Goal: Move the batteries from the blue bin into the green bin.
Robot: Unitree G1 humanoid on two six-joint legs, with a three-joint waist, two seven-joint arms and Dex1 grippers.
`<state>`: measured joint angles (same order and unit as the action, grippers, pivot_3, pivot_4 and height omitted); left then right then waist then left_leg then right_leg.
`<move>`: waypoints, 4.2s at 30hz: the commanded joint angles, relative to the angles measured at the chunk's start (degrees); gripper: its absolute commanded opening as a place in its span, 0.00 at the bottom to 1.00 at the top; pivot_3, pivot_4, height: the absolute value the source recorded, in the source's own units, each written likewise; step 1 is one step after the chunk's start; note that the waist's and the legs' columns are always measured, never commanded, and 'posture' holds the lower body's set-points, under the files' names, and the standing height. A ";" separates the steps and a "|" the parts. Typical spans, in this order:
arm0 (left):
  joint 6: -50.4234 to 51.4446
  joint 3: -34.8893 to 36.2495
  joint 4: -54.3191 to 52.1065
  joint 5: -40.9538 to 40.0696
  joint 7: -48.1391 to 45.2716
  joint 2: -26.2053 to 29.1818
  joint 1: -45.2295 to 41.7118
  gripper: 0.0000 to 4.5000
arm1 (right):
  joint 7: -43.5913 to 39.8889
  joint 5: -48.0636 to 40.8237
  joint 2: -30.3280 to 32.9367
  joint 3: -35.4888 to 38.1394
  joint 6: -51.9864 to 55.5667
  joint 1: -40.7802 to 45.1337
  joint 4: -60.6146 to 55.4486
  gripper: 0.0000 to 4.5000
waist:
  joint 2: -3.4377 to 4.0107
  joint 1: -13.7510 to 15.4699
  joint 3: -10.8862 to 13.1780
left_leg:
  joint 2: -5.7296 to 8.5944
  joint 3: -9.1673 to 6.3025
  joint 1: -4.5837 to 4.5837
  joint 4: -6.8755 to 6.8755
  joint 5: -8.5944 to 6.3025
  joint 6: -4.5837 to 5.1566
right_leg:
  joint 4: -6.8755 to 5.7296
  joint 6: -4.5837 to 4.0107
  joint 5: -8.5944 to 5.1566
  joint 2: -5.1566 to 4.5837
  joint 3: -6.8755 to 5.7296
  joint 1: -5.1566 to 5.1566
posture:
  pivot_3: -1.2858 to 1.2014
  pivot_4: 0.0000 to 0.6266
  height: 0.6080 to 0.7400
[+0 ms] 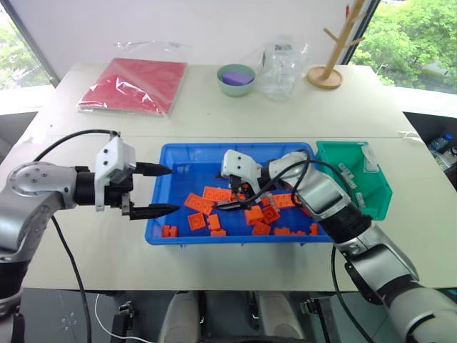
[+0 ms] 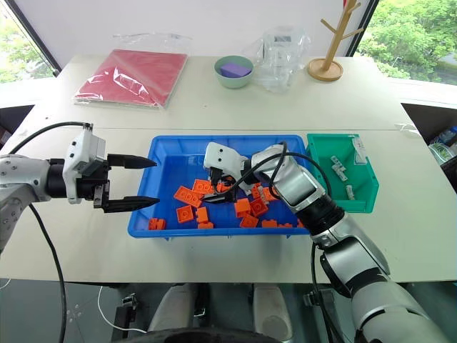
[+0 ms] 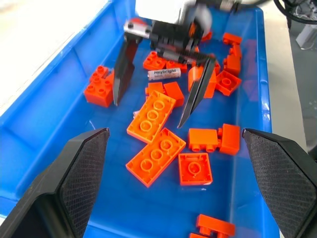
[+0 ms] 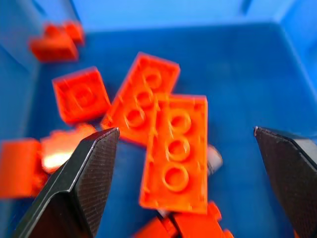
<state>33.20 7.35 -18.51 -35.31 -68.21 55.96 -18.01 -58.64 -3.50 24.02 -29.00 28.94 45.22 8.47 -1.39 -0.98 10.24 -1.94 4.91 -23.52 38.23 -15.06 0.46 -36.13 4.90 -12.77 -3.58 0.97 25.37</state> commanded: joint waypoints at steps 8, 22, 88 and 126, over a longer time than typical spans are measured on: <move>-1.03 -0.54 0.10 1.09 -0.11 -0.64 -1.37 1.00 | 0.63 0.99 -1.20 3.24 -4.52 -0.27 1.70 0.34 | 0.00 -0.08 0.00 | -0.01 -0.01 0.00 -0.01 0.00 0.00 | -0.01 0.04 0.02 0.02 0.00 0.00 | 0.52 0.24 0.97; -2.41 -2.31 2.99 2.29 -0.35 -2.12 -4.63 1.00 | 5.03 3.84 -15.49 0.70 -5.53 7.02 12.95 0.27 | 0.00 -0.45 0.00 | -0.07 -0.05 0.04 -0.05 0.00 0.00 | -0.07 0.12 0.07 0.12 -0.02 0.02 | 0.52 0.24 0.97; -8.40 -9.13 11.35 7.11 -5.44 -9.13 -12.38 1.00 | 6.30 -9.14 30.44 44.81 26.15 -22.96 -21.78 0.01 | -0.09 -0.23 0.00 | -0.01 -0.15 0.09 -0.06 0.01 0.01 | 0.09 -0.04 -0.03 0.06 0.00 -0.07 | 0.52 0.24 0.97; -3.86 -2.81 2.01 4.16 2.05 -7.84 -6.26 1.00 | -26.72 6.64 11.93 0.64 -22.75 11.62 14.91 0.98 | -0.09 -0.06 0.02 | -0.02 -0.13 0.02 0.00 0.02 0.00 | -0.01 0.15 0.05 0.05 -0.04 -0.04 | 0.52 0.24 0.97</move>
<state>28.96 2.07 -14.43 -29.83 -66.75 47.27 -24.33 -84.65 2.30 36.42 -28.39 7.40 54.81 22.95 -1.48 -1.04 10.25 -1.95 4.78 -23.49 38.23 -15.04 0.46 -36.15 5.06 -12.72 -3.53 0.93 25.33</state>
